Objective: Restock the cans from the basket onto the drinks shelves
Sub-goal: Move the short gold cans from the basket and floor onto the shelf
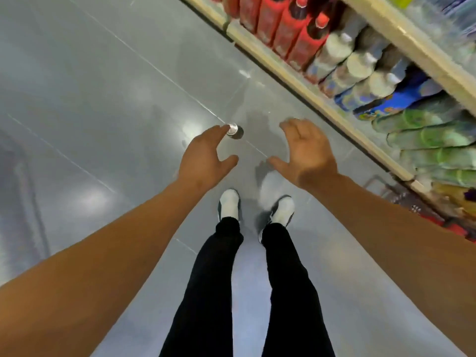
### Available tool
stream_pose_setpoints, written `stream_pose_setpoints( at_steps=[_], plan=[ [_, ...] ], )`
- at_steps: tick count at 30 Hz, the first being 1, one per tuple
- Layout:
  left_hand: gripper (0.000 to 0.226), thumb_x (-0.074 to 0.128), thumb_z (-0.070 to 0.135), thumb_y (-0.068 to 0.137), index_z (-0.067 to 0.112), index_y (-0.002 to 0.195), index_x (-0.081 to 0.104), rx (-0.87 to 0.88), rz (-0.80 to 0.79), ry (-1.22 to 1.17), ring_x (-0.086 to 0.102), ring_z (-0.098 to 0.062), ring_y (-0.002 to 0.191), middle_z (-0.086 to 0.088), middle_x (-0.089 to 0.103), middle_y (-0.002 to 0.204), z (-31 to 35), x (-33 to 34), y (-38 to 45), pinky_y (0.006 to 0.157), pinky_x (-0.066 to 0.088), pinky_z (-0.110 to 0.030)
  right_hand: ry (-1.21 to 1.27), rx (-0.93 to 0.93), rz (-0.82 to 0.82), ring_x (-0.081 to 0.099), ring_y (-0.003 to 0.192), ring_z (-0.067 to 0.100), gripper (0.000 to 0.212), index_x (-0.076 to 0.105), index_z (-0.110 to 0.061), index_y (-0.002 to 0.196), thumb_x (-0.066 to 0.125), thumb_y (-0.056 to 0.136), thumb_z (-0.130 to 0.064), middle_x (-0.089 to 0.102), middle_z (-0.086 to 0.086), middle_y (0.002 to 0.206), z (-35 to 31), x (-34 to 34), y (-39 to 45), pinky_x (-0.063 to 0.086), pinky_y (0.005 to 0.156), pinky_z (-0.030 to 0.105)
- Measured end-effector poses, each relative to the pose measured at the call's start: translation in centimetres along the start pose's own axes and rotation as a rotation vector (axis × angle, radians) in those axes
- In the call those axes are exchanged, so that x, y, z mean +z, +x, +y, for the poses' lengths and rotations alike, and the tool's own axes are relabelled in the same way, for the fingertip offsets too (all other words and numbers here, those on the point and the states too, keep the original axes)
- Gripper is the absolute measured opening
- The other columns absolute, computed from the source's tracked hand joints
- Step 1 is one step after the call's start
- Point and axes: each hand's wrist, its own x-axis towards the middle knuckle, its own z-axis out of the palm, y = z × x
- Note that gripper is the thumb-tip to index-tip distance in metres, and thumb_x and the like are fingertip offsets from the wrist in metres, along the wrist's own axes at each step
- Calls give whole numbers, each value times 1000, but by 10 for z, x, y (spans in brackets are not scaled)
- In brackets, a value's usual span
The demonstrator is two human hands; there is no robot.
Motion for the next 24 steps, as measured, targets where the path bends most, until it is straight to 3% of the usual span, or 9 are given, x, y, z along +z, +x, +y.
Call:
stream_pose_setpoints(
  at_steps=[7, 11, 15, 20, 24],
  plan=[
    [65, 71, 27, 85, 21, 144, 45, -82, 58, -41, 46, -18, 132, -1, 50, 145, -95, 96, 75, 97, 26, -16, 66, -36, 20, 50, 116, 37, 71, 52, -8, 131, 65, 74, -48, 56, 13, 127, 30, 139, 84, 40, 99, 46],
    [70, 72, 29, 85, 21, 147, 41, -126, 52, -37, 41, -18, 137, -1, 45, 150, -145, 155, 129, 105, 26, -21, 93, -41, 28, 48, 118, 38, 71, 52, -5, 130, 61, 73, -48, 54, 15, 126, 56, 219, 122, 40, 100, 46],
    [71, 73, 27, 84, 22, 146, 41, -121, 52, -4, 43, -18, 134, -1, 47, 147, -184, 208, 185, 100, 27, -17, 70, -59, 74, 51, 118, 42, 73, 54, -2, 130, 63, 74, -47, 55, 19, 126, 86, 298, 155, 43, 98, 52],
    [79, 74, 21, 80, 30, 148, 36, -101, 17, 105, 32, -26, 143, -6, 32, 157, -234, 251, 248, 112, 29, -34, 66, -65, 114, 51, 119, 41, 73, 52, -3, 131, 65, 75, -47, 55, 18, 127, 107, 356, 195, 44, 97, 52],
    [87, 70, 0, 77, 30, 150, 33, -15, -86, 107, 24, -24, 146, -5, 18, 162, -254, 265, 286, 105, 24, -19, 89, -64, 113, 48, 124, 40, 74, 49, -5, 135, 61, 77, -50, 53, 16, 132, 115, 381, 216, 42, 100, 52]
  ],
)
